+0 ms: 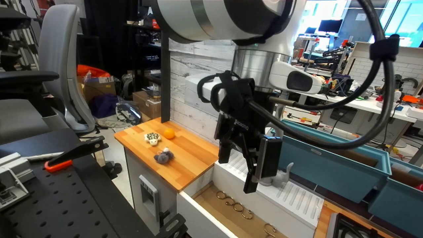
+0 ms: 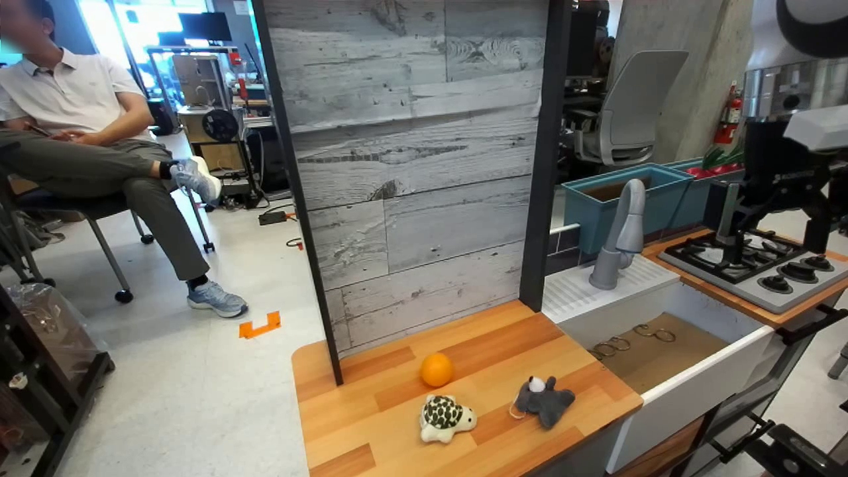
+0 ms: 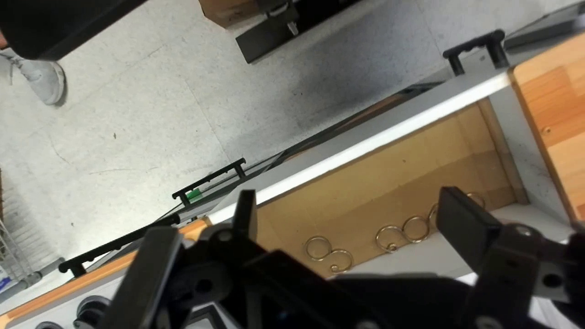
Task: Turn the faucet to the middle
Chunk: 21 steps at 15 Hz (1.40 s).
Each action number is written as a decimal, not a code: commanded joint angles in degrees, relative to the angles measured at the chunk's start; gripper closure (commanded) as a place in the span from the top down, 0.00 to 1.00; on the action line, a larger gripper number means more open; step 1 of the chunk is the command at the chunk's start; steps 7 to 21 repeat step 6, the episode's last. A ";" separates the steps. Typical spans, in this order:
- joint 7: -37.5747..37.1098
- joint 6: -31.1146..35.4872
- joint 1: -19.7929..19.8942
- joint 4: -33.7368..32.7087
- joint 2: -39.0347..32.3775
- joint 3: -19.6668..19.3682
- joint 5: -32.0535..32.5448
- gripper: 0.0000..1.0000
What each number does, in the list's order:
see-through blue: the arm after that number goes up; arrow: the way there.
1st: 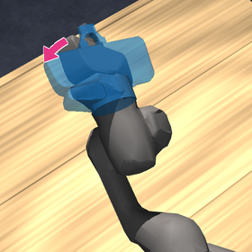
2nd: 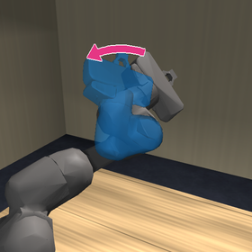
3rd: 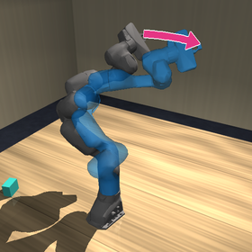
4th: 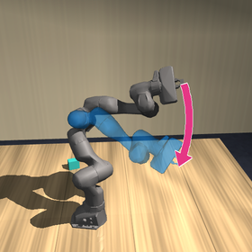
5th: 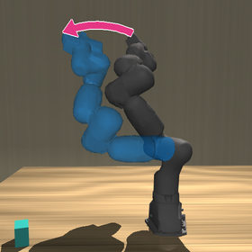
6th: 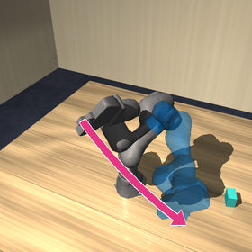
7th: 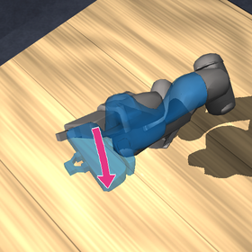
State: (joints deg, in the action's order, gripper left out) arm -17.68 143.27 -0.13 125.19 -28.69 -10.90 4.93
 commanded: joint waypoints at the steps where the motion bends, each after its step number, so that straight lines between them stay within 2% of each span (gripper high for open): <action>1: 8.09 -5.20 1.56 3.63 5.44 2.73 -0.08 1.00; 2: 8.31 -6.01 0.82 4.17 6.16 2.32 1.32 1.00; 3: 5.53 -3.90 0.71 1.80 2.78 1.92 0.59 1.00; 21: 7.15 -4.91 0.83 3.06 4.48 2.36 0.73 1.00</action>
